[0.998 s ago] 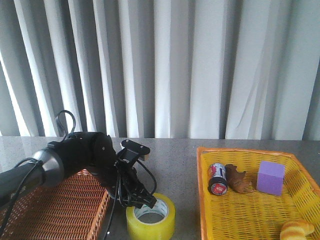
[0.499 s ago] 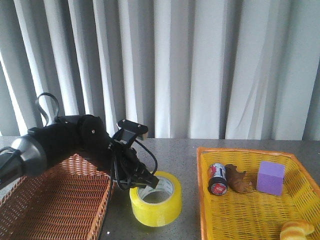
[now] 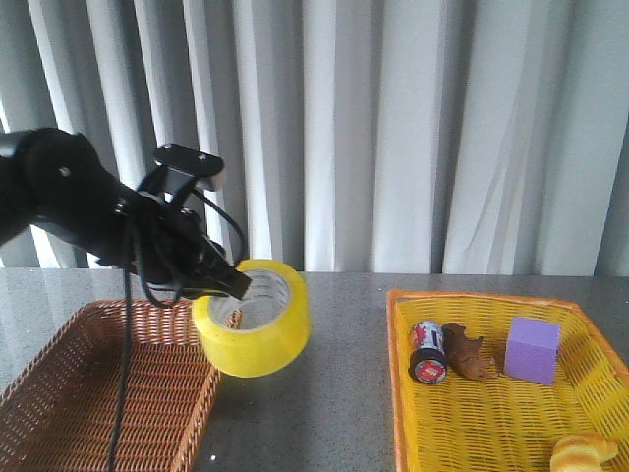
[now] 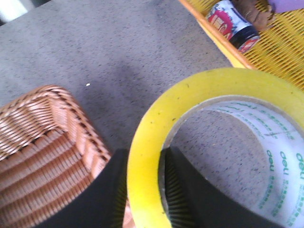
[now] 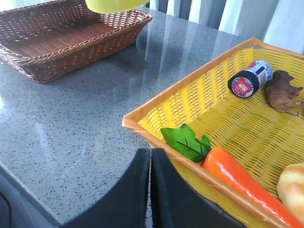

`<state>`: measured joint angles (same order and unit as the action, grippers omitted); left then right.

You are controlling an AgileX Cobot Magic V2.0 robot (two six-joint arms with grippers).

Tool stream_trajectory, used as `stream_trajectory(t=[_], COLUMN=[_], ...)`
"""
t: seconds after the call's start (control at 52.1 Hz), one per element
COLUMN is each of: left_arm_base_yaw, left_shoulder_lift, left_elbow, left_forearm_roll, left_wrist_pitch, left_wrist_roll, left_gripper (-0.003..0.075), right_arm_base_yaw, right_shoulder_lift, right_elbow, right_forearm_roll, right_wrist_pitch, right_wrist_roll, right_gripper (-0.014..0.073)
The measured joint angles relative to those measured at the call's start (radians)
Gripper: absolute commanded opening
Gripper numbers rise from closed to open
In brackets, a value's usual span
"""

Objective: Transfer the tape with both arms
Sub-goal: 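Close the left gripper on the rim and lift the tape roll, then lower the tape roll into the brown wicker basket and release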

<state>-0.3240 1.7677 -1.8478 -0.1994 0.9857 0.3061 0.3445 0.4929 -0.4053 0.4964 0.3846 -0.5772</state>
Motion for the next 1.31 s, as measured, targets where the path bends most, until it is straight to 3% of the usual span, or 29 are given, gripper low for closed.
stream_trajectory(t=[0.269,0.557,1.037,1.306], left_arm_base_yaw=[0.154,0.295,0.332,0.332], left_shoulder_lift=[-0.067,-0.069,0.004,0.034], left_elbow=[0.000,0.007,0.352,0.374], left_forearm_roll=[0.054,0.059,0.045,0.027], left_wrist_pitch=[0.114,0.121,-0.112,-0.207], left_wrist_roll=[0.000,0.000,0.000,0.000], left_gripper=[0.0001,0.0001,0.0001,0.0001], right_arm_base_yaw=[0.000,0.000,0.000,0.000], right_shoulder_lift=[0.000,0.000,0.000,0.000], right_elbow=[0.000,0.000,0.000,0.000], right_forearm_roll=[0.000,0.023,0.028,0.043], right_wrist_pitch=[0.000,0.004,0.004,0.004], right_wrist_roll=[0.000,0.001,0.001,0.001], right_gripper=[-0.0005,-0.0005,-0.0005,-0.0005])
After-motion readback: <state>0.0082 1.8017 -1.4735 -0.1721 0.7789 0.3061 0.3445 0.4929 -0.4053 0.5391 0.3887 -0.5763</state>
